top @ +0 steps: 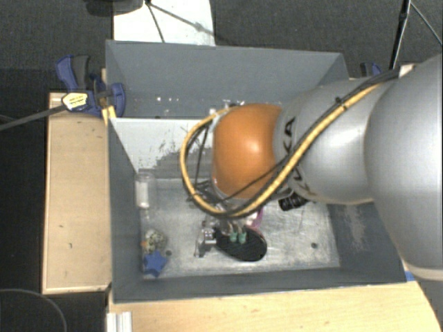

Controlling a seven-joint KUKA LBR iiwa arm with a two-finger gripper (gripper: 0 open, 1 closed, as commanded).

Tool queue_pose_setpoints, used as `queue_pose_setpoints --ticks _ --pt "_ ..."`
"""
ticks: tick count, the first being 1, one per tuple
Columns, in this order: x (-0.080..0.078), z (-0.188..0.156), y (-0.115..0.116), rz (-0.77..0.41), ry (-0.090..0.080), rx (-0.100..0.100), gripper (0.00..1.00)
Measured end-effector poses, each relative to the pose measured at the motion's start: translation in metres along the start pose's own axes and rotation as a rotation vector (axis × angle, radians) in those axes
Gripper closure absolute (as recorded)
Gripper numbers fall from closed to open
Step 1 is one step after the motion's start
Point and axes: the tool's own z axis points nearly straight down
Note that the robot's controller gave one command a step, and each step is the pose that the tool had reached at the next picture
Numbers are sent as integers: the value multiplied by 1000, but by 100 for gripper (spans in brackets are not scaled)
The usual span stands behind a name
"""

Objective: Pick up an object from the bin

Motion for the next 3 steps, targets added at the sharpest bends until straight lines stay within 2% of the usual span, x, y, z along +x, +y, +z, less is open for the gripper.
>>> queue_pose_setpoints --ticks 1,2,3 --pt "-30 77 -55 83 -4 0 0" --pt "7 51 -148 165 1 5 0" --pt "6 52 -143 163 0 1 100"
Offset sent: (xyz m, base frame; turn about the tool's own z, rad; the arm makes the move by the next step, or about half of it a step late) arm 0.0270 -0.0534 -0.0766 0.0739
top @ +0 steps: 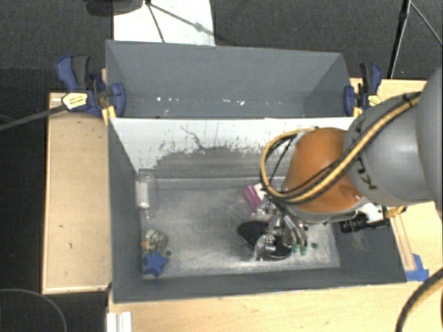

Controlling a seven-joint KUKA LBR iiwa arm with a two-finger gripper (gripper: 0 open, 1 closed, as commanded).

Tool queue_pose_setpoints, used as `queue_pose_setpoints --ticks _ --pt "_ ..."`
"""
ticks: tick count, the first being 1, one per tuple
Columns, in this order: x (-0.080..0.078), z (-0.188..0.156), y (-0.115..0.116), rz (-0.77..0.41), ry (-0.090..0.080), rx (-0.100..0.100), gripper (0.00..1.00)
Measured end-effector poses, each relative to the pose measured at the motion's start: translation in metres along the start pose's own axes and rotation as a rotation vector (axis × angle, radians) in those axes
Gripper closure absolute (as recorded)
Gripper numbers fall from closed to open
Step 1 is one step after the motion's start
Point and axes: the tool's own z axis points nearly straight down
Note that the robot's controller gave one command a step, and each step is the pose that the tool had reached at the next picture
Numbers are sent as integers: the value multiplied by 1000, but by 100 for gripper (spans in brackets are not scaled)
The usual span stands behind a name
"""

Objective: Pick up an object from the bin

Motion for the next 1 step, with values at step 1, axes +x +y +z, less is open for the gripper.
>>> queue_pose_setpoints --ticks 1 --pt "0 -157 63 -17 -9 -4 100"
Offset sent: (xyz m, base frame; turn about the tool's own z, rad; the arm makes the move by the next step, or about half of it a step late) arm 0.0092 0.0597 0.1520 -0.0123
